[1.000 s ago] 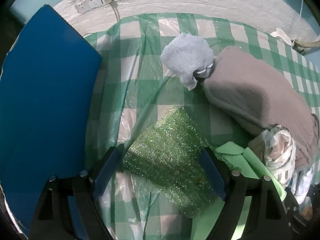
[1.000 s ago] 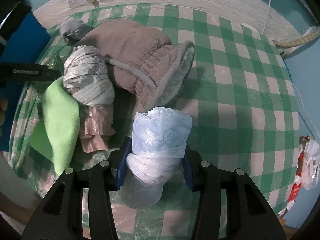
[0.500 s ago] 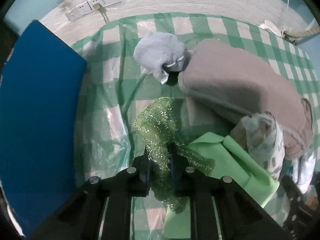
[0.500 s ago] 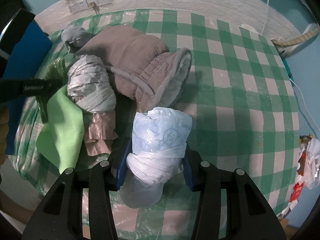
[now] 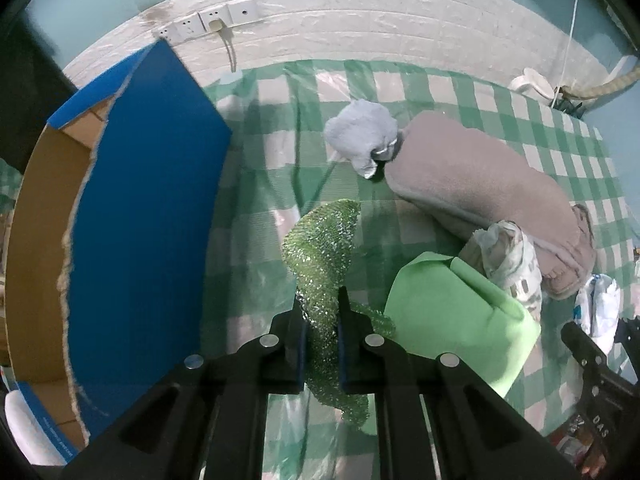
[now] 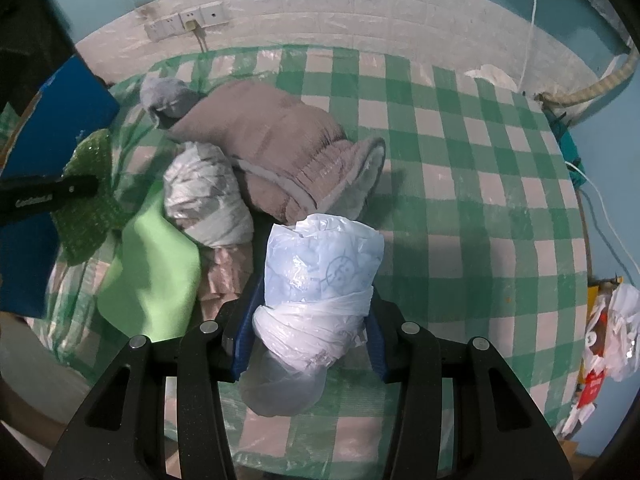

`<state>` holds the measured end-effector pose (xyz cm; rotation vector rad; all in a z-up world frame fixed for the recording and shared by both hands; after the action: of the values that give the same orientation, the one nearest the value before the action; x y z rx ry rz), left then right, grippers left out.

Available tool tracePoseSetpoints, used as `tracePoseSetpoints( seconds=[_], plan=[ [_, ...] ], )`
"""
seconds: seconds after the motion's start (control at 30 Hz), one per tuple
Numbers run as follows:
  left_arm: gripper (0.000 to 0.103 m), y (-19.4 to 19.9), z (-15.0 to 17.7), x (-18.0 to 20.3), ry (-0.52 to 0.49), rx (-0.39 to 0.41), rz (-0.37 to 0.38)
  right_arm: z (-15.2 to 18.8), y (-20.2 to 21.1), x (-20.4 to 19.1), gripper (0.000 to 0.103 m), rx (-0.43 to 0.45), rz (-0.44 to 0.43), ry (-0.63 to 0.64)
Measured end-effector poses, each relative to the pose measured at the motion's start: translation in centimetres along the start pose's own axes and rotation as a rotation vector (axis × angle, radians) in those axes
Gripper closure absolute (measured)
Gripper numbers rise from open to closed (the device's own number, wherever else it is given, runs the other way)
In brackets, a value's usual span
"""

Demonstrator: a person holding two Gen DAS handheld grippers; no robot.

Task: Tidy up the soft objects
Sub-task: 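Lift and carry green scrubber and white bundle over the cardboard box with both tools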

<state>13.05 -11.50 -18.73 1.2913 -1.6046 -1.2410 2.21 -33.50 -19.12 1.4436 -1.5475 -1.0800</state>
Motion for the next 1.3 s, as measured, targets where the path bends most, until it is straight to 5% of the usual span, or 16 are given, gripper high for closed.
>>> tracePoseSetpoints(
  seconds=[0.73,1.3],
  plan=[
    [0.093,6.3,4.1,-0.6,-0.105,0.178,-0.084,-2.1,5.3,-3.1,0.057,0.104,-0.025,0.048],
    [0.093,12.7,5.1,-5.3,-0.08,0.325,-0.112,-5.1,9.9,-10.8,0.057,0.188,-0.083,0.168]
  ],
)
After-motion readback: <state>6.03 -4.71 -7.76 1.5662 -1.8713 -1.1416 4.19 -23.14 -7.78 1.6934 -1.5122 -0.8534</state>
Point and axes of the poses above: each gripper's, at about its wrist camera, not at the fingertips, and y roughly against the way its jaws point, x to its right, z to its underside, the point moved 5 cm from there along -y, roughly the way its jaws point, and after that the axes turned 1 degree about z, right-handed, at the moved point
